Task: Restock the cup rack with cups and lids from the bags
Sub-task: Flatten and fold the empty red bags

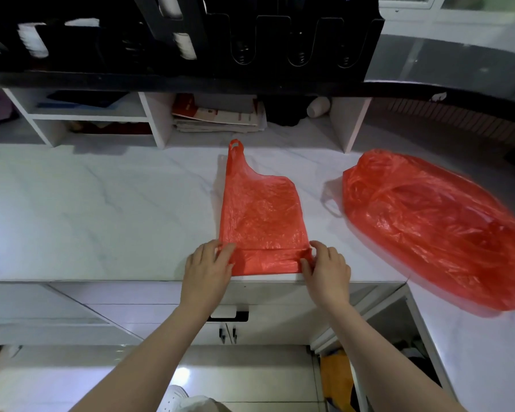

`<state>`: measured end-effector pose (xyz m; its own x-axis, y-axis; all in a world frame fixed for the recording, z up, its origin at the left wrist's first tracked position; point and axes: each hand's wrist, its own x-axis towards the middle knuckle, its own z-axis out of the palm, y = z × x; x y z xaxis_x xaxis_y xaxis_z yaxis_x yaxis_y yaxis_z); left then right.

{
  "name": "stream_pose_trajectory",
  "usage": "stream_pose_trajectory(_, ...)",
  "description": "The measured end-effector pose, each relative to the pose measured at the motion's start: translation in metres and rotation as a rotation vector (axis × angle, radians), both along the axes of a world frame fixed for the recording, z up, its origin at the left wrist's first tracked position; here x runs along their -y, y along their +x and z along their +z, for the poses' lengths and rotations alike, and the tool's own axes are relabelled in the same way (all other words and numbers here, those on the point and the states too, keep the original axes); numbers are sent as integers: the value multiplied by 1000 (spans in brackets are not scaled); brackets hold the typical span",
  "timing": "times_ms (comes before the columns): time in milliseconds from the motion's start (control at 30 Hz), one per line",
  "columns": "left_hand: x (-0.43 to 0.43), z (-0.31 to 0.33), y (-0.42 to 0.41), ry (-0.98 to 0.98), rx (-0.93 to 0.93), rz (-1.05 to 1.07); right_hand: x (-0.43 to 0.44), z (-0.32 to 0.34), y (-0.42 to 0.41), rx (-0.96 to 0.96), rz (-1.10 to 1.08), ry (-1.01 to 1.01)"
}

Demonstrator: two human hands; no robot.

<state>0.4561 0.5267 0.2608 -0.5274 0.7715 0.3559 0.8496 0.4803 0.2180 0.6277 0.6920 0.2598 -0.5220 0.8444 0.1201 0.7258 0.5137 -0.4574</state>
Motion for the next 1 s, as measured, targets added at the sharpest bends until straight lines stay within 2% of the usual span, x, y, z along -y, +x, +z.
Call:
stream_pose_trajectory(33,-1,0,0,8,-100,-83,0,0,-1,0,-4,8)
stream_pose_trajectory(100,-3,3,0,-67,-172,-228,0,0,-2,45,7,42)
stream_pose_trajectory(167,-3,3,0,-189,-58,-259,-1,1,-2,98,36,79)
stream_pose_trajectory(233,0,1,3,-232,81,-228,-1,3,-2,149,56,103)
stream_pose_trajectory(333,5,-2,6,-228,56,-253,1,3,-1,245,89,100)
stream_pose_trajectory(400,6,-5,6,-239,-18,-276,6,2,-2,286,227,126)
stream_pose_trajectory(500,7,-13,7,-247,-124,-279,20,-2,-7,387,574,238)
stream_pose_trajectory(600,10,-20,5,-243,-184,-290,24,-7,-12,483,654,237)
stream_pose_trajectory(867,16,-16,-4,-220,-139,-328,-7,-4,13,460,535,147)
stream_pose_trajectory(1000,16,-15,-4,-50,-28,-330,-8,-4,24,281,545,122)
